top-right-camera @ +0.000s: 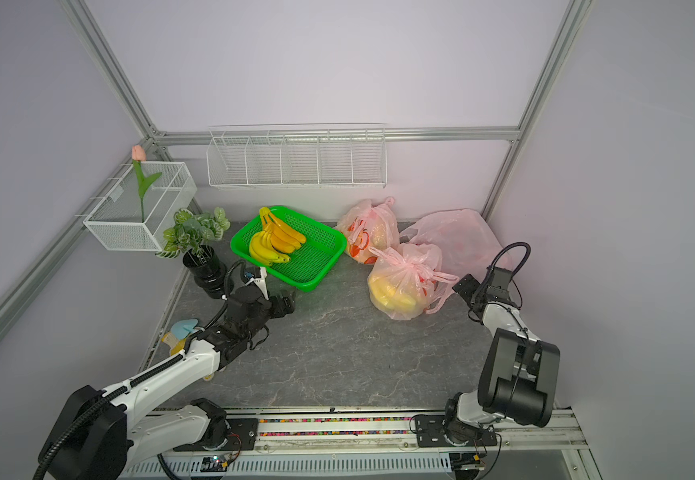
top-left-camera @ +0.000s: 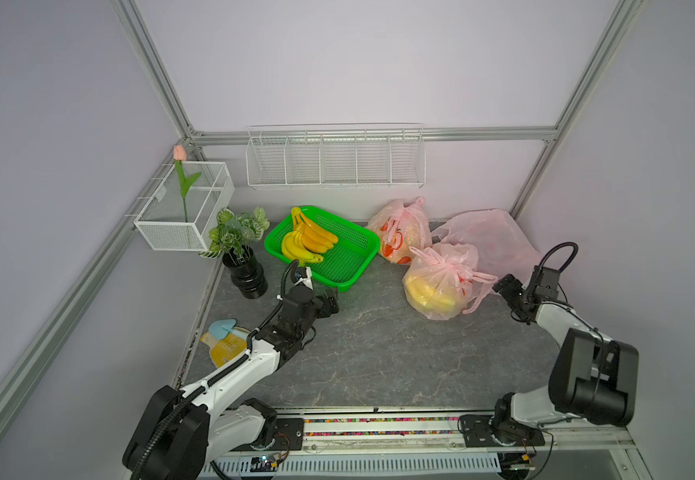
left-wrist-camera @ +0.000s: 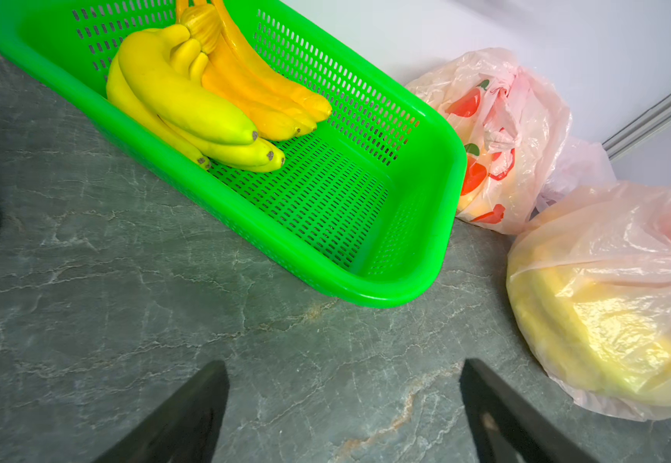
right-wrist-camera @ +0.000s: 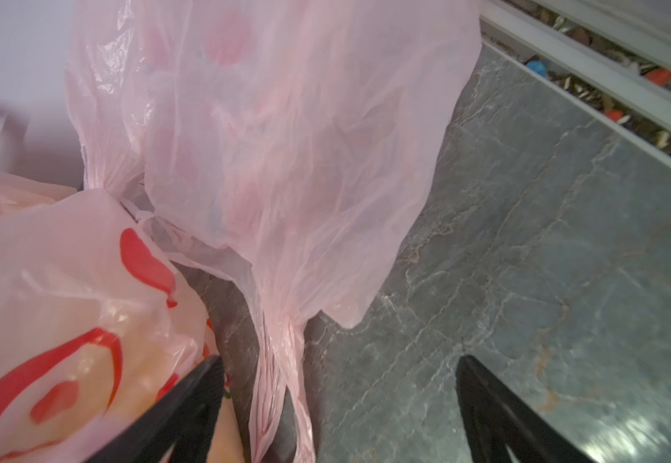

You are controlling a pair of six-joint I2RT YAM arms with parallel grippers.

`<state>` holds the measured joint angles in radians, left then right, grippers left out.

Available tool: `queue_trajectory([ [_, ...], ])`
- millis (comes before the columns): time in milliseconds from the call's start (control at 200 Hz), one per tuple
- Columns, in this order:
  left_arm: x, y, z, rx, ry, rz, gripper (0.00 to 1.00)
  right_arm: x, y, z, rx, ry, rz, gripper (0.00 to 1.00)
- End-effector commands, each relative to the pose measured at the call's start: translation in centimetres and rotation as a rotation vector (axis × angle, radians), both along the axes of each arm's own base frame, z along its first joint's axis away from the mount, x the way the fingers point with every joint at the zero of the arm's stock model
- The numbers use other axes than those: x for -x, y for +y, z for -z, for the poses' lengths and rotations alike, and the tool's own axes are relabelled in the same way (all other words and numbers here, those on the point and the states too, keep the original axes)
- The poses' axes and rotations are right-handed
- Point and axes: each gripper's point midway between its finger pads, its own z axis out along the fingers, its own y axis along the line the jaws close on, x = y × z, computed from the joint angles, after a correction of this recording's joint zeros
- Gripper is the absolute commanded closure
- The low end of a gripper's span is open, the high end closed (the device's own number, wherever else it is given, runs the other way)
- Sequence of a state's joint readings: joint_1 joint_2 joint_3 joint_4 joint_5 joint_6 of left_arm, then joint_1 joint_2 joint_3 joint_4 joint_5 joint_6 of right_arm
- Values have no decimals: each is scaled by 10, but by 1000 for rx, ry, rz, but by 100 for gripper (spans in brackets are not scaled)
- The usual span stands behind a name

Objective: Place the banana into a plastic bag & tie a knot
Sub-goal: Pick up the plastic bag from the corner of the board.

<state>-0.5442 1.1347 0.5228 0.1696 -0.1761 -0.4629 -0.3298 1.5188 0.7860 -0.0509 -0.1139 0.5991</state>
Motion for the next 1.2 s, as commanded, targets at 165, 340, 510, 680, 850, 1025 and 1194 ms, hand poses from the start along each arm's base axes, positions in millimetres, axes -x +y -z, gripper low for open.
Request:
queue_trajectory([
  [165,-3,4,-20,24,-83,-21,8,-53,0,15,-37,-43,38,30],
  [340,4,9,-25,24,-81,-24,8,-55,-7,2,6,-69,60,85],
  [510,11,13,-27,-7,-34,-20,15,-27,-23,-80,191,-172,107,93],
  [680,19,8,-27,14,9,13,15,8,-8,-201,399,-362,69,93],
  [850,25,9,-30,14,47,22,16,31,30,-295,430,-532,-51,93],
  [1025,36,28,-44,4,37,-43,16,44,104,-372,396,-698,-289,93],
  [1194,53,43,-70,29,-62,-56,15,67,183,-423,360,-846,-532,93],
])
